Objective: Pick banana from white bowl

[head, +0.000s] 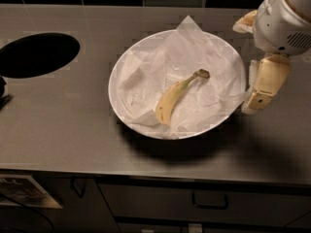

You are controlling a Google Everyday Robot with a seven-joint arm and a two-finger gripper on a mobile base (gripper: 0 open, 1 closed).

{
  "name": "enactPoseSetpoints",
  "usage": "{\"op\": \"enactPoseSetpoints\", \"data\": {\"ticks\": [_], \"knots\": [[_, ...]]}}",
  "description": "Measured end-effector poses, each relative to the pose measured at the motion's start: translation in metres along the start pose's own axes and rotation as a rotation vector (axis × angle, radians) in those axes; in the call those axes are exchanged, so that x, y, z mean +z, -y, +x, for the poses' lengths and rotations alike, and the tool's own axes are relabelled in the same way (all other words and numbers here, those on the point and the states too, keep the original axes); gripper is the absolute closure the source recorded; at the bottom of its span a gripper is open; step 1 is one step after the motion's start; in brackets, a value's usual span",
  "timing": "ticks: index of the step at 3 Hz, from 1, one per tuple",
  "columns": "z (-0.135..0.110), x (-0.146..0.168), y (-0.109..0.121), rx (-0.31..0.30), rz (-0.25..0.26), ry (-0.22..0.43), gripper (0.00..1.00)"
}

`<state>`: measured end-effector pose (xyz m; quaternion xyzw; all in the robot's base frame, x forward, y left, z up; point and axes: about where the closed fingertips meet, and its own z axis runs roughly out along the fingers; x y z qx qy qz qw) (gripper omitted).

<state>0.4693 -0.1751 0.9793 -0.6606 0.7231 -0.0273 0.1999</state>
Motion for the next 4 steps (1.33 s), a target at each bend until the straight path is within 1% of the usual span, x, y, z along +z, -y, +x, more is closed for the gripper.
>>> {"op": "enactPoseSetpoints", "data": {"ticks": [1,2,3,4], "knots": [[0.000,0.000,0.000,0.000,0.000,0.000,0.00],[-0.017,0.007,-0.001,-0.075,-0.025,0.012,0.00],[-0.051,0.021,-0.005,-0.228,-0.086,0.040,0.00],[-0.078,0.042,-0.007,-0.351,-0.152,0.079,0.00]]}}
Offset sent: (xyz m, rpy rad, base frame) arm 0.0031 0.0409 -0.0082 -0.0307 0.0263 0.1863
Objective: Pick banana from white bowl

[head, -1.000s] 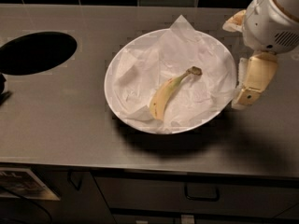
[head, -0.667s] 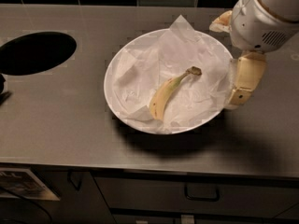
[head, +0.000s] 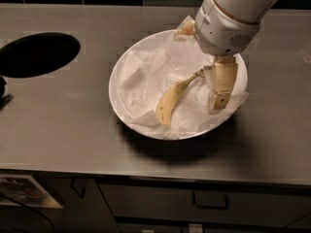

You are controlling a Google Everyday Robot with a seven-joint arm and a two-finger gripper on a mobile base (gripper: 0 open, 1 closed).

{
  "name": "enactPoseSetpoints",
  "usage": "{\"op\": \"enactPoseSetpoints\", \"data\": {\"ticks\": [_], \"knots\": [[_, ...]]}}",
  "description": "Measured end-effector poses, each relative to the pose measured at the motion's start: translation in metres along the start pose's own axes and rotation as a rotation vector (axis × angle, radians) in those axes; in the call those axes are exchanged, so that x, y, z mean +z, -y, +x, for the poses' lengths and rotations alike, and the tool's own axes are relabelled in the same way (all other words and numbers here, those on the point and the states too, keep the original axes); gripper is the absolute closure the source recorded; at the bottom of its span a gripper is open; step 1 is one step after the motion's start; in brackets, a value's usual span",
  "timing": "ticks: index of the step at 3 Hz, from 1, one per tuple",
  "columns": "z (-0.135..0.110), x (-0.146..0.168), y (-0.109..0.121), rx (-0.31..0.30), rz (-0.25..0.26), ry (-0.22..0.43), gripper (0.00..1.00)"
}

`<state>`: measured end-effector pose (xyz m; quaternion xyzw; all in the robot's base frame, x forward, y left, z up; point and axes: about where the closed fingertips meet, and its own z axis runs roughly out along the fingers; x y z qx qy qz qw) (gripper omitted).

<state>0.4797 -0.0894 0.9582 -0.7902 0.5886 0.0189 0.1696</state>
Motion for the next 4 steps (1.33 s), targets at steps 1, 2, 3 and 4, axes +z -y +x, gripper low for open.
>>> {"op": "enactPoseSetpoints", "data": {"ticks": [1,2,3,4], "knots": [[-0.018,0.019,0.016,-0.078,-0.014,0.032,0.04],[-0.018,0.019,0.016,-0.081,-0.014,0.033,0.00],[-0.018,0.019,0.016,-0.081,-0.014,0.033,0.00],[-0.017,0.029,0.022,-0.096,-0.051,0.042,0.06]]}}
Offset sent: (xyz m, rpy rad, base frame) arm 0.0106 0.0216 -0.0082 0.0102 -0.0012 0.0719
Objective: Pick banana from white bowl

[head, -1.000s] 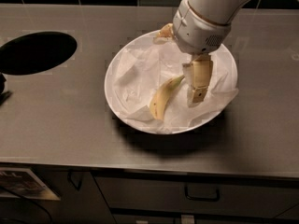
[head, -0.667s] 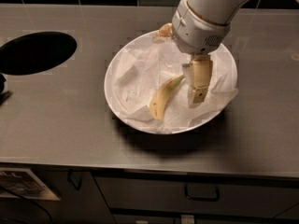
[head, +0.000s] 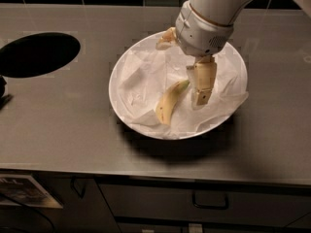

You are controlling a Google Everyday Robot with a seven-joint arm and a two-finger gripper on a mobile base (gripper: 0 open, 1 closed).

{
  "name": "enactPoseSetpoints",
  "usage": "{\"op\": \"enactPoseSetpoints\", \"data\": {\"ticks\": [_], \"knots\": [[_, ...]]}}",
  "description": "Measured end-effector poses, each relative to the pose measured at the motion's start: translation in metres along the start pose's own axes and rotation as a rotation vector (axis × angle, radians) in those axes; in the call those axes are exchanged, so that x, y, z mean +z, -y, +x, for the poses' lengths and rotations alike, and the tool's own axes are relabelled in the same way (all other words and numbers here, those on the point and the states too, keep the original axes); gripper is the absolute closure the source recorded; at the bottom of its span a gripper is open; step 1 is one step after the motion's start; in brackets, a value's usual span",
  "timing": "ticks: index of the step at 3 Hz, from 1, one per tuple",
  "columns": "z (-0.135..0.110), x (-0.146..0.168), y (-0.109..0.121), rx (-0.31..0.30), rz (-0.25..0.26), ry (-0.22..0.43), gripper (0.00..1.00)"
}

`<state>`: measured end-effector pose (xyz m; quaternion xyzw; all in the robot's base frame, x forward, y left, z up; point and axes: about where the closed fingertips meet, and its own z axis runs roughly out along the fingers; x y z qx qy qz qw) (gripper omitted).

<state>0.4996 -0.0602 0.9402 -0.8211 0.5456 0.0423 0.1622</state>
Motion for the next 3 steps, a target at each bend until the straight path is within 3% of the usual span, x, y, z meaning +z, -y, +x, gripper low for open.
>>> {"op": "enactPoseSetpoints", "data": {"ticks": [2,3], "knots": [[0.004,0.025,0.019,-0.046,-0.071,0.037,0.42],[0.006,0.040,0.020,-0.055,-0.098,0.058,0.47]]}}
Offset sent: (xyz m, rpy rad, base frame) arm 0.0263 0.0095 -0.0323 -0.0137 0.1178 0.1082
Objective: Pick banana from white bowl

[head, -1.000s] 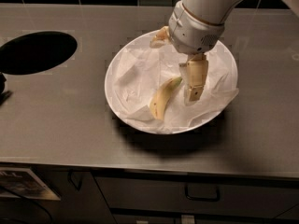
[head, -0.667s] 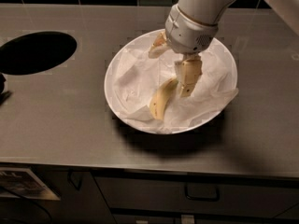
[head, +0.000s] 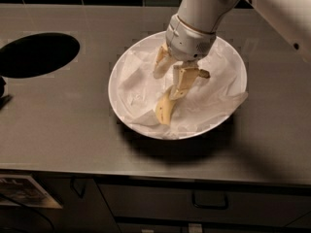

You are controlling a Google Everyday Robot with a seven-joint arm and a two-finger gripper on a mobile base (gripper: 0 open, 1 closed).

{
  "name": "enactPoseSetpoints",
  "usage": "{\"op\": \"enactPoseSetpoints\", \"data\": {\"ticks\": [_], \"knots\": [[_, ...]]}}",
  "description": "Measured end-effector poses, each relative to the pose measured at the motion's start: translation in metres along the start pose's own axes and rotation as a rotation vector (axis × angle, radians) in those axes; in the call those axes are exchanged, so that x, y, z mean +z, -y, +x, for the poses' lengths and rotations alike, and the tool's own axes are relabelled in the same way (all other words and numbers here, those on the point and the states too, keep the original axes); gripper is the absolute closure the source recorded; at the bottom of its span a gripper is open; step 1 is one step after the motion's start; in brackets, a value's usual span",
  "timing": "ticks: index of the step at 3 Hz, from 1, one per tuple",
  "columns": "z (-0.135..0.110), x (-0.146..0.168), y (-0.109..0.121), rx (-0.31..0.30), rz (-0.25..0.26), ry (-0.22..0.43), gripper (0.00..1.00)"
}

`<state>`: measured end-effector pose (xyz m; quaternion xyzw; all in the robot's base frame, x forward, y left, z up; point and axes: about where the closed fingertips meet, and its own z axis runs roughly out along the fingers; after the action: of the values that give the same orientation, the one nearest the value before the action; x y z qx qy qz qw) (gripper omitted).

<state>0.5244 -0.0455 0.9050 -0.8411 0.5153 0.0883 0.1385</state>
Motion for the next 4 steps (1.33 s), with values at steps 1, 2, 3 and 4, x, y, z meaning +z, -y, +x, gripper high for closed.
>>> {"op": "enactPoseSetpoints", "data": {"ticks": [1,2,3,4], "knots": [[-0.001,0.017,0.001,-0.011,-0.046,0.014,0.46],[-0.002,0.031,0.003,-0.023,-0.087,0.021,0.45],[-0.005,0.036,0.002,-0.036,-0.132,-0.004,0.45],[-0.009,0.032,-0.001,-0.045,-0.147,-0.038,0.46]]}}
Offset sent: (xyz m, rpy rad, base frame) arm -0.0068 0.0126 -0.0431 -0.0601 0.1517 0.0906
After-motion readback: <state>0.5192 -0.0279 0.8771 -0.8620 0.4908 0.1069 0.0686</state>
